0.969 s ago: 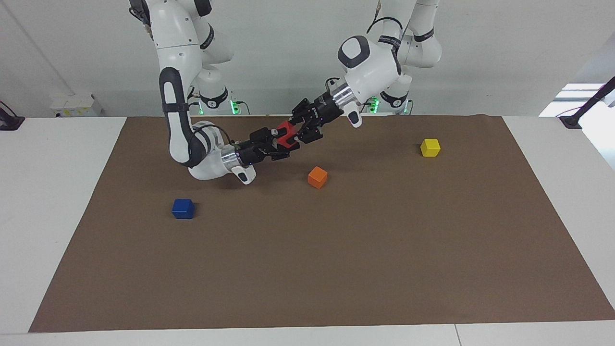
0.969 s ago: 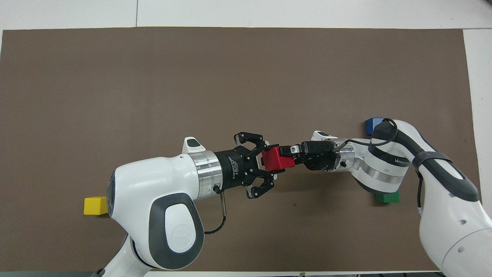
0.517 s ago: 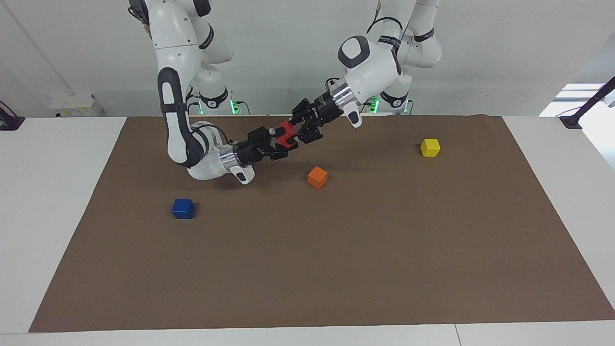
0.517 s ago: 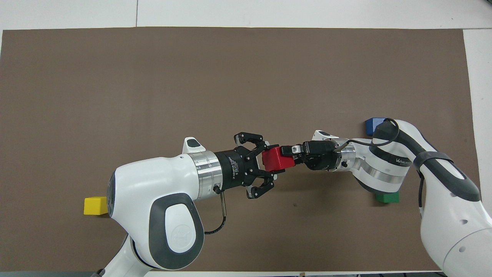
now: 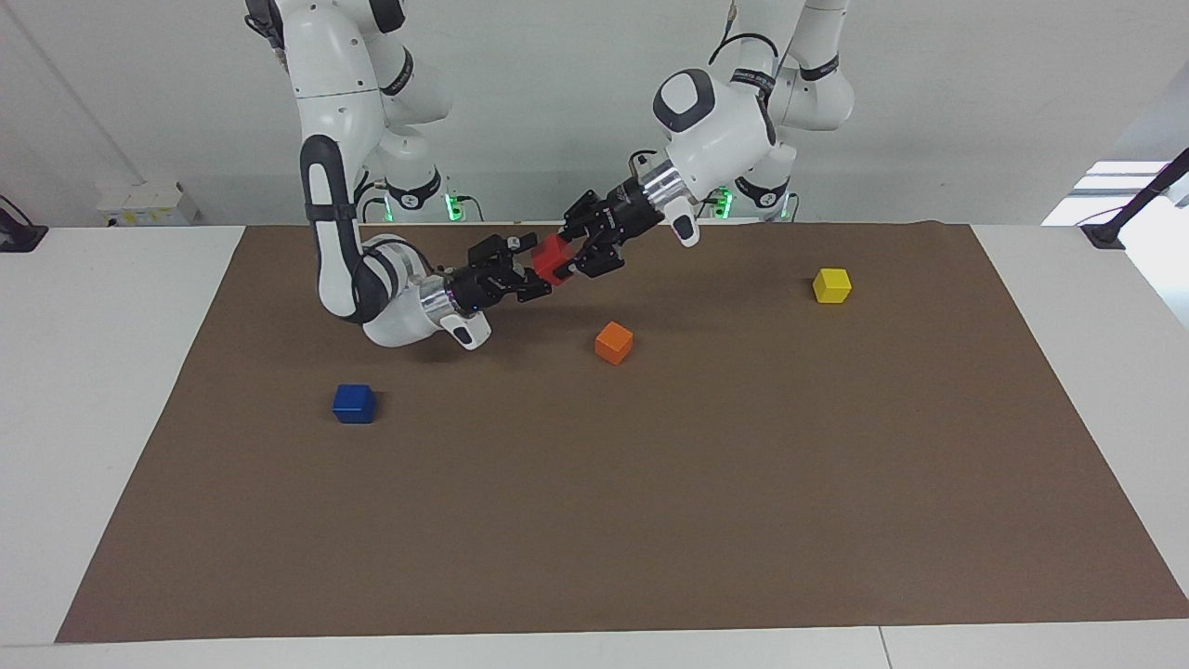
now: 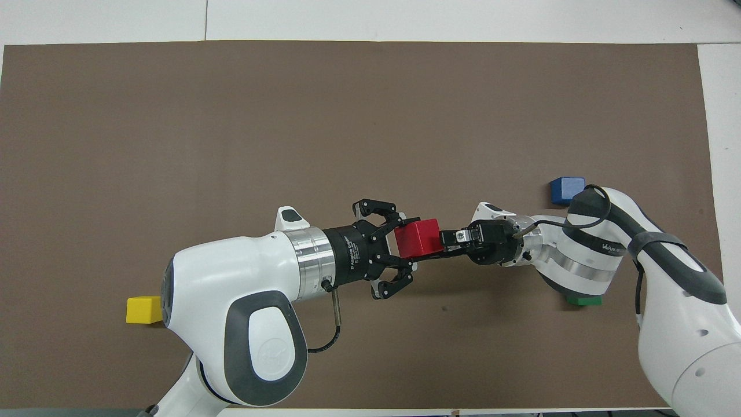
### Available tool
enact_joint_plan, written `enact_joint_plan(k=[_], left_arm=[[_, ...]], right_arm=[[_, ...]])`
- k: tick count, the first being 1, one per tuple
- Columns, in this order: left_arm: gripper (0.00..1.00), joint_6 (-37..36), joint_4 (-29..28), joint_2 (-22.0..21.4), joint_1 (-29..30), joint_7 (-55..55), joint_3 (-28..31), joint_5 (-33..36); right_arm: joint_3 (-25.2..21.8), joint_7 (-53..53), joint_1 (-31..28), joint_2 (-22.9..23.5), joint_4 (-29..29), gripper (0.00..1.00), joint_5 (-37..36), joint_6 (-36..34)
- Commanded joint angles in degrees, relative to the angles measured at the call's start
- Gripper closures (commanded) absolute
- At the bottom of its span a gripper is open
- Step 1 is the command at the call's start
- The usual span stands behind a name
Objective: Transfer red block to right arm and stack on blue block
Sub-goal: 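Close the right gripper on the red block held by the left gripper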
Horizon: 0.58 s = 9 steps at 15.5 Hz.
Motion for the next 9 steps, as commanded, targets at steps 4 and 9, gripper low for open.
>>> enact_joint_plan(k=[4,9], left_arm=[[1.00,0.9,-1.4,-1.3,-1.2,1.1,0.8,-1.8],[1.00,0.9,-1.4,-1.3,-1.2,1.1,0.8,-1.8]], right_arm=[[0.4,-1.5,0.5,0.3,0.9,0.00,2.8,1.5],[0.4,-1.4,1.5,0.4,1.3,0.01,3.4,2.9]])
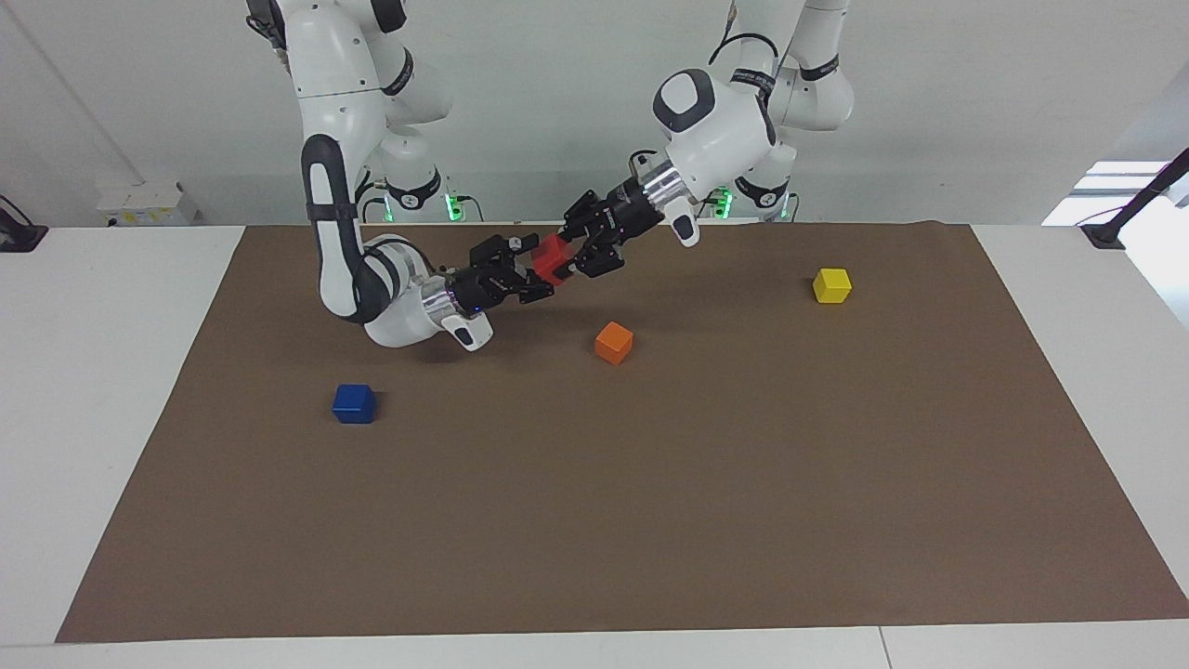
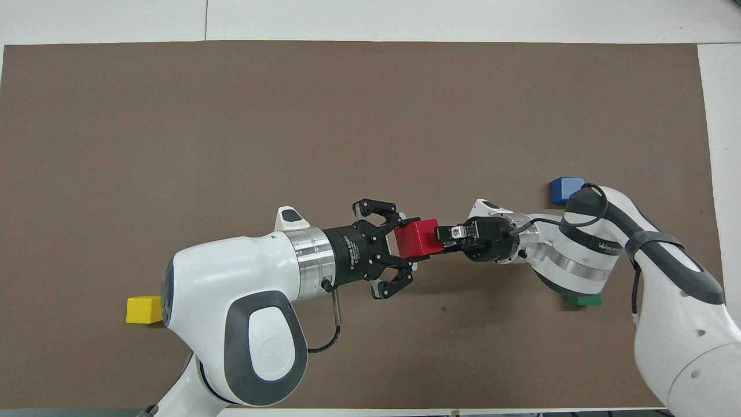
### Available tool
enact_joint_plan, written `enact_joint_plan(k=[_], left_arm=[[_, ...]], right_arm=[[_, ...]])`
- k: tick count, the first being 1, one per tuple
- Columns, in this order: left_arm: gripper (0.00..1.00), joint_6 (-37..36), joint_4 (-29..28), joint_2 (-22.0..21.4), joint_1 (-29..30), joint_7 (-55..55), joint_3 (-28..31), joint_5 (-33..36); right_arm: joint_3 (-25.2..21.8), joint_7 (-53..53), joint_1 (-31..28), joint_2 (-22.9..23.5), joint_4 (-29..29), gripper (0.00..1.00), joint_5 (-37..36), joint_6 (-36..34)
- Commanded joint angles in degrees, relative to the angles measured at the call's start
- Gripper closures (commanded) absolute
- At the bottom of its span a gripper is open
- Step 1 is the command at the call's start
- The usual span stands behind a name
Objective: Transfer red block to right arm and stack on blue block
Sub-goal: 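Close the right gripper on the red block held by the left gripper, then open the left gripper and withdraw it while the right gripper holds the block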
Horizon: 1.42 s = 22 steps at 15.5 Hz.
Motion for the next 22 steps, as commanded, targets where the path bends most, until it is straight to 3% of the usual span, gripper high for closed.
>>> enact_joint_plan(k=[1,2,4,5,6,13,14,22], left_arm=[[1.00,1.0,-1.4,-1.3,-1.2,1.1,0.8,-1.8],[1.00,1.0,-1.4,-1.3,-1.2,1.2,0.8,-1.8],[1.00,1.0,-1.4,-1.3,-1.2,1.2,0.8,-1.8],[1.00,1.0,-1.4,-1.3,-1.2,1.1,0.8,-1.8],[1.00,1.0,-1.4,-1.3,-1.2,1.2,0.8,-1.8],[1.00,0.5,-1.3,-1.3,-1.1,2.0,0.9,-1.7],[0.02,0.8,-0.9,-1.3,-1.1,2.3,1.0,-1.7],[0.00,-0.2,-0.4,-1.2,2.5,2.3,1.0,-1.7]], right_arm=[[0.3,-1.2,0.3,0.4,0.6,0.08,1.3,1.1],[0.3,-1.2,0.2,0.4,0.6,0.18,1.2,1.1],[0.3,-1.2,0.2,0.4,0.6,0.47,1.2,1.2],[0.3,-1.2,0.2,0.4,0.6,0.66,1.3,1.3],[0.3,-1.1,0.2,0.4,0.6,1.00,1.2,1.3],[0.3,1.1,-0.3,0.4,0.4,1.00,1.1,1.1],[0.3,1.1,-0.3,0.4,0.4,1.00,1.1,1.1],[0.2,1.6,-0.5,0.3,0.3,1.00,1.0,1.1]])
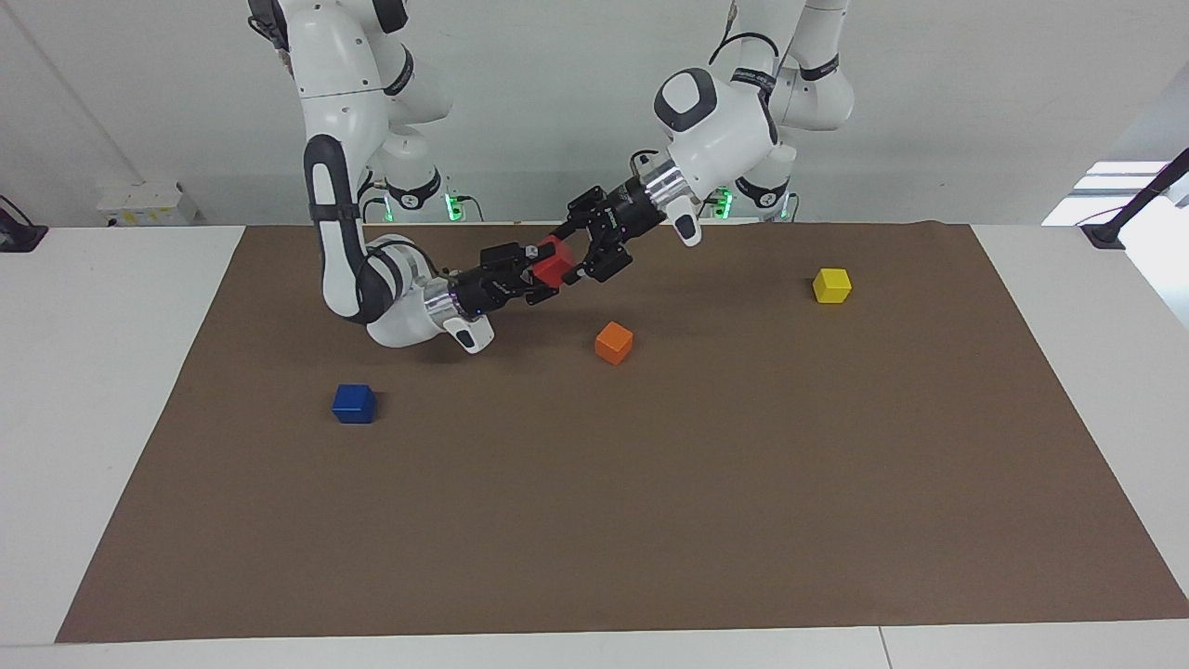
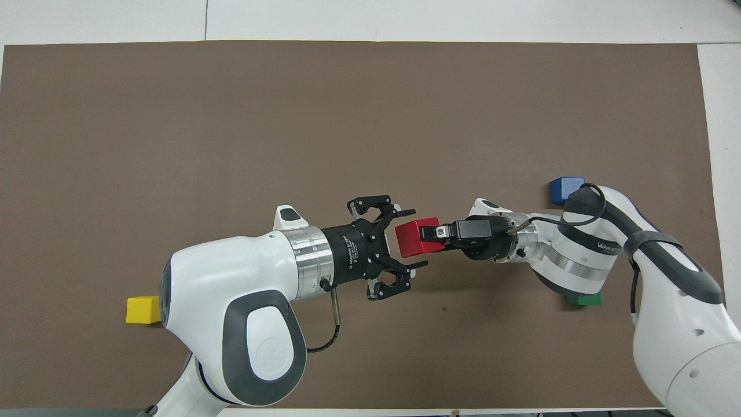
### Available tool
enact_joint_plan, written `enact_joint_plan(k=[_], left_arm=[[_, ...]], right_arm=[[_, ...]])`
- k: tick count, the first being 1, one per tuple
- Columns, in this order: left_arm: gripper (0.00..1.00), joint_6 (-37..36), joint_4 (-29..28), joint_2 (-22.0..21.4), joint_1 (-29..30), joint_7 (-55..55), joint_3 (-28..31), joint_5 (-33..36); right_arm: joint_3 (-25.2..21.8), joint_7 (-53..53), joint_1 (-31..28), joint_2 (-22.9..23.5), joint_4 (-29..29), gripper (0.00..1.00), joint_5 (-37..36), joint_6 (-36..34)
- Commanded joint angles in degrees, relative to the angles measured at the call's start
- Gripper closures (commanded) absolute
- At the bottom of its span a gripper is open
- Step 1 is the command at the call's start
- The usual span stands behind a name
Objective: Transfer red block to right arm and stack on blue block
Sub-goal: 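Open the left gripper and withdraw it while the right gripper holds the block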
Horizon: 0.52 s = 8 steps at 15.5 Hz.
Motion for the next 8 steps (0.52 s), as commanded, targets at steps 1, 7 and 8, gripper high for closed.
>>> enact_joint_plan(k=[1,7,8], left_arm=[[0.00,-2.7,0.1,-0.9,4.5,1.2,0.4,-1.0],[0.00,-17.8,0.9,-1.1,19.5,13.2,0.5,5.4],[0.00,-21.0,1.8,-0.8,21.9,15.9,0.5,10.2]], right_arm=[[0.4,1.3,-0.5,0.1,0.3,1.00,0.7,0.1],[0.0,5.6,-2.2,-2.3,0.0,1.00,-0.9,0.4],[0.0,7.5,-3.4,-3.7,0.0,1.00,-3.3,0.7]])
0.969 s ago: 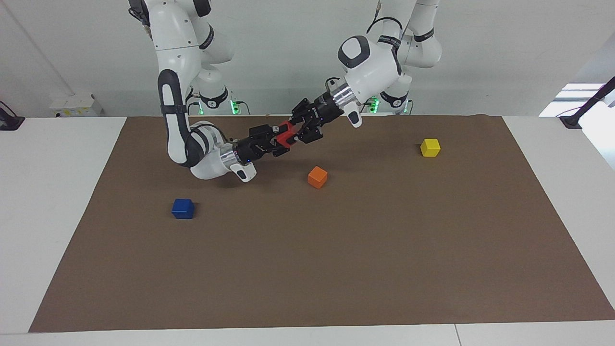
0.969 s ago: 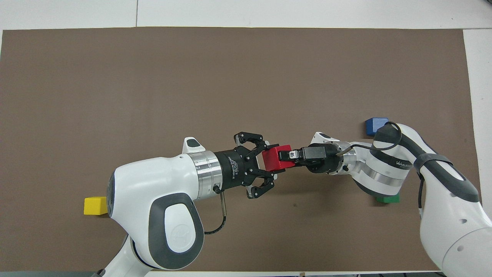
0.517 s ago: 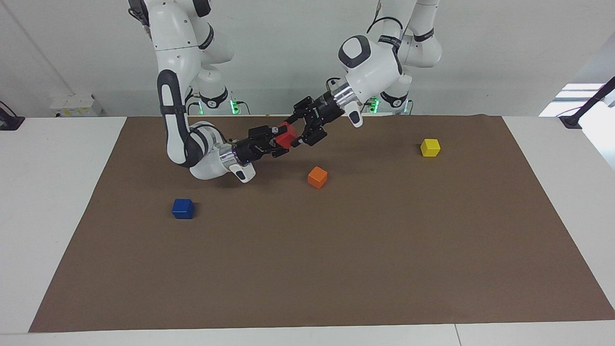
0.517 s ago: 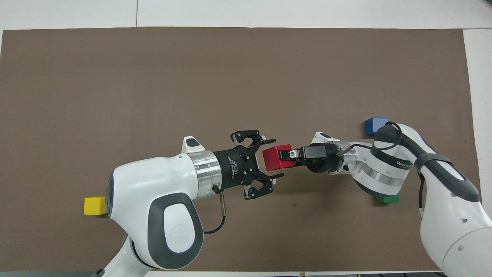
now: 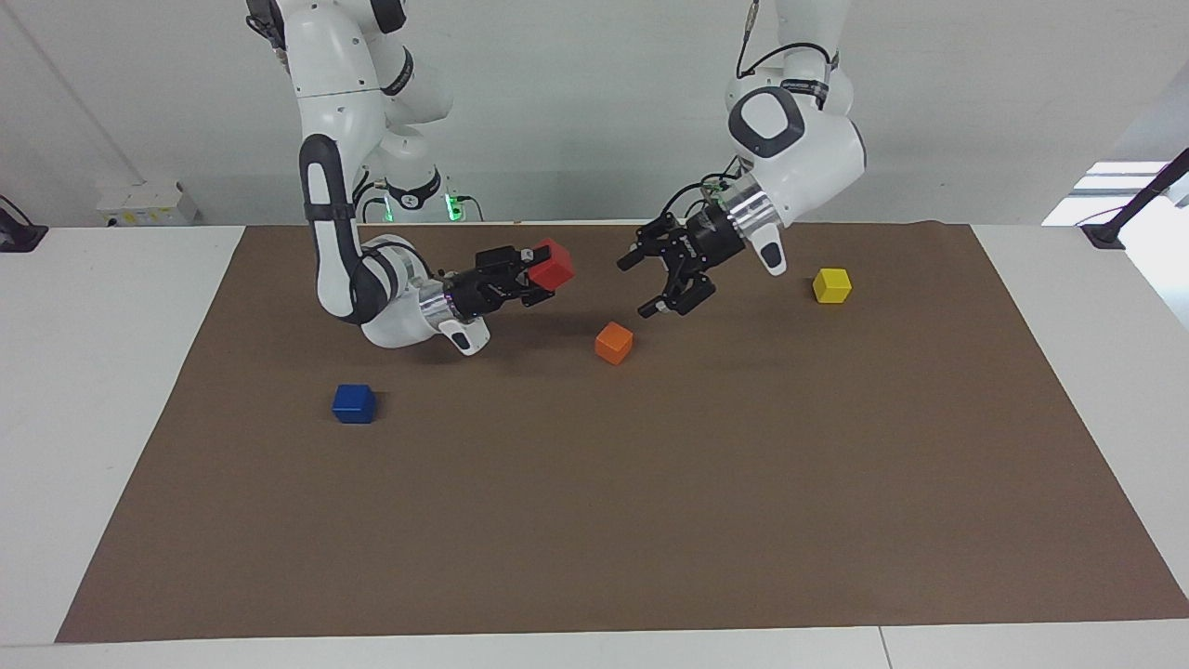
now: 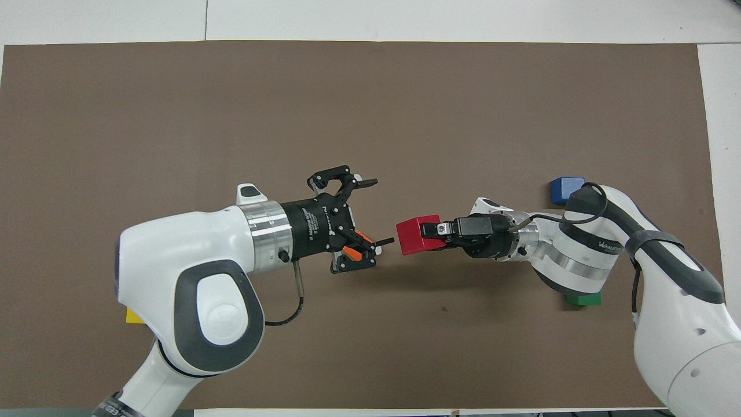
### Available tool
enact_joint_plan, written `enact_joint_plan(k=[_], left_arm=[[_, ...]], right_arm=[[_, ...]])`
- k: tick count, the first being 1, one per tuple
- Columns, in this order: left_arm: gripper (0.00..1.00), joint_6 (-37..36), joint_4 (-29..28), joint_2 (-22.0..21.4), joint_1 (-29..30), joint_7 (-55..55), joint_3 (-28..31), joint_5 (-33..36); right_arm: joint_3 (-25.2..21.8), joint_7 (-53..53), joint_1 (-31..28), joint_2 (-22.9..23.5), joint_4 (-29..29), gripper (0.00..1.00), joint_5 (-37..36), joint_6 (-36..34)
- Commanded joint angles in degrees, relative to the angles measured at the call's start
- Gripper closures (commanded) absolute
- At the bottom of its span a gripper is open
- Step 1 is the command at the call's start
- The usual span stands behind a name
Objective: Transfer red block to right arm and stack on blue block
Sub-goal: 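Open the left gripper and withdraw it while the right gripper holds the block, then carry the red block with the right gripper over the blue block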
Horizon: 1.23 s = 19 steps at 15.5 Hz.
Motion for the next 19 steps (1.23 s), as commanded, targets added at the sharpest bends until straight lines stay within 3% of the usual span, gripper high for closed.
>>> enact_joint_plan(k=[1,5,9,13,17,19], left_arm=[[0.00,-8.7,2.2,-0.1,6.6,7.4,-0.4,10.0],[0.00,-15.8,4.9,1.4,10.5,23.7,-0.3,27.4],[0.00,-28.4,11.3,3.3,14.6,42.5,-0.2,45.5],[0.00,-39.5,22.9,7.2,15.6,55.6,-0.3,59.6],[0.00,-41.7,23.7,5.9,15.1,59.3,-0.4,69.2],[0.00,-45.9,25.8,5.3,15.3,59.4,-0.4,70.3]], right_arm=[[0.1,5.9,-3.1,-4.5,-0.4,1.00,-5.0,2.4],[-0.1,18.1,-6.3,-11.4,-1.3,1.00,-12.3,7.7],[-0.3,36.4,-8.5,-20.3,3.0,1.00,-27.5,18.3],[-0.1,44.0,-15.5,-20.0,11.2,1.00,-50.2,17.6],[-0.1,46.3,-16.8,-16.9,21.2,1.00,-71.4,18.6],[0.0,47.6,-15.9,-14.3,26.2,1.00,-81.6,21.9]])
